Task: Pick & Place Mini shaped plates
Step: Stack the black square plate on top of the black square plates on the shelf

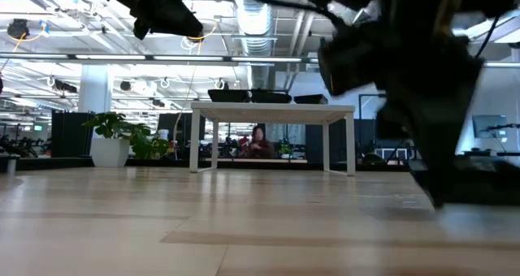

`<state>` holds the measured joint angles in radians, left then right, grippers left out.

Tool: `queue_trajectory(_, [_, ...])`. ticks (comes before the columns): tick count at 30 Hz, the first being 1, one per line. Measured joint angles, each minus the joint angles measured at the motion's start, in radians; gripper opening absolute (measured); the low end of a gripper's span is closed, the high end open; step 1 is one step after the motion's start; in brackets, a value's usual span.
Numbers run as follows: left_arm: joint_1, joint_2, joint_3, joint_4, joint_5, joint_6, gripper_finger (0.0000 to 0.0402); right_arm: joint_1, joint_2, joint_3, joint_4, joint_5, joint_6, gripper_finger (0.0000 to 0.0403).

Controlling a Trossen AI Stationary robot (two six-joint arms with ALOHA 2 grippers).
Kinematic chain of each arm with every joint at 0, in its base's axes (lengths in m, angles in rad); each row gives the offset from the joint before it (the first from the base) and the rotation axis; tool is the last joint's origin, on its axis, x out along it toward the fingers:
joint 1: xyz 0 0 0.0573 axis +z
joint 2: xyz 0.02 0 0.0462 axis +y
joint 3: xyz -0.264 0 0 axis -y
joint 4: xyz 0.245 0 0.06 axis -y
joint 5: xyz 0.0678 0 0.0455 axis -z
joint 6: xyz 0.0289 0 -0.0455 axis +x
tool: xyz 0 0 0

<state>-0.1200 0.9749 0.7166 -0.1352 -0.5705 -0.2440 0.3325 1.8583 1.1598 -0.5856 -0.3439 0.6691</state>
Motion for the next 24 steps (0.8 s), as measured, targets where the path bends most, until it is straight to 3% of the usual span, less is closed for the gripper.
queue_trajectory(5, [0.0,0.0,0.0,-0.003,0.0,0.0,0.0099,-0.076,-0.104,0.081,-0.182,0.054,-0.092,0.0007])
queue_trajectory(10, [0.0,0.0,-0.001,-0.002,0.0,0.0,0.0099,-0.187,-0.257,0.186,-0.381,0.265,-0.281,0.0005])
queue_trajectory(13, [0.0,0.0,-0.001,0.0,-0.001,0.0,0.0099,-0.299,-0.35,0.205,-0.377,0.365,-0.4,0.0002])
queue_trajectory(19, [0.0,0.0,-0.001,0.003,-0.001,0.002,0.0099,-0.608,-0.449,0.205,-0.349,0.358,-0.46,0.0004])
queue_trajectory(24, [0.0,0.0,-0.001,0.004,-0.001,0.003,0.0099,-0.85,-0.426,0.205,-0.266,0.211,-0.488,0.0004])
